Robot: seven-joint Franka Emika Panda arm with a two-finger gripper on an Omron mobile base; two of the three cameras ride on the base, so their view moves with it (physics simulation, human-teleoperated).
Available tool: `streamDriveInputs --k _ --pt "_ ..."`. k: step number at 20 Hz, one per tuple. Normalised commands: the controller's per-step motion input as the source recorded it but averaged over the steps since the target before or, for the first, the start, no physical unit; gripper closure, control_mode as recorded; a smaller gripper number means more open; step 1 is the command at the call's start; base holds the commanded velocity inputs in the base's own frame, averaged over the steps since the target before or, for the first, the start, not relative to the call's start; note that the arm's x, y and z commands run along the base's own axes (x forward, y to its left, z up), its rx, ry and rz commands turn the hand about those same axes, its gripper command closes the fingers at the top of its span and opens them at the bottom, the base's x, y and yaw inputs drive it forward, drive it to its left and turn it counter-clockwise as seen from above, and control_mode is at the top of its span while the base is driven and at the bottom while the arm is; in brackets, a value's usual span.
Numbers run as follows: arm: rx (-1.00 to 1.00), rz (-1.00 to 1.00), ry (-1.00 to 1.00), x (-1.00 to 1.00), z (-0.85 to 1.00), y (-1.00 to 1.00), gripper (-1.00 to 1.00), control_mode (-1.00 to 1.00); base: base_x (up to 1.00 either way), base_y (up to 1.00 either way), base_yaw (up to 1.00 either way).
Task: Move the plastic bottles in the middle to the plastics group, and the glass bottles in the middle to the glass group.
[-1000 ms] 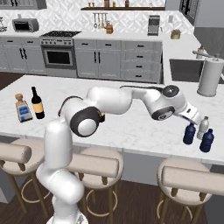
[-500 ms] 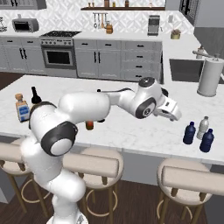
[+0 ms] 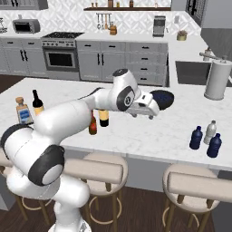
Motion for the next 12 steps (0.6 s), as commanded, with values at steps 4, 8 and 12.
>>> streamDriveInputs --k 4,8,12 --pt "0.02 0.01 0.02 -0.13 0.04 1.00 -1.00 -1.00 0.00 0.00 0.00" --pt "0.10 0.00 0.00 -0.09 0.09 1.00 -1.00 -1.00 0.00 0.00 0.00" --pt "0.19 0.01 -0.11 -0.12 0.05 0.89 -1.00 -1.00 0.00 0.00 0.00"
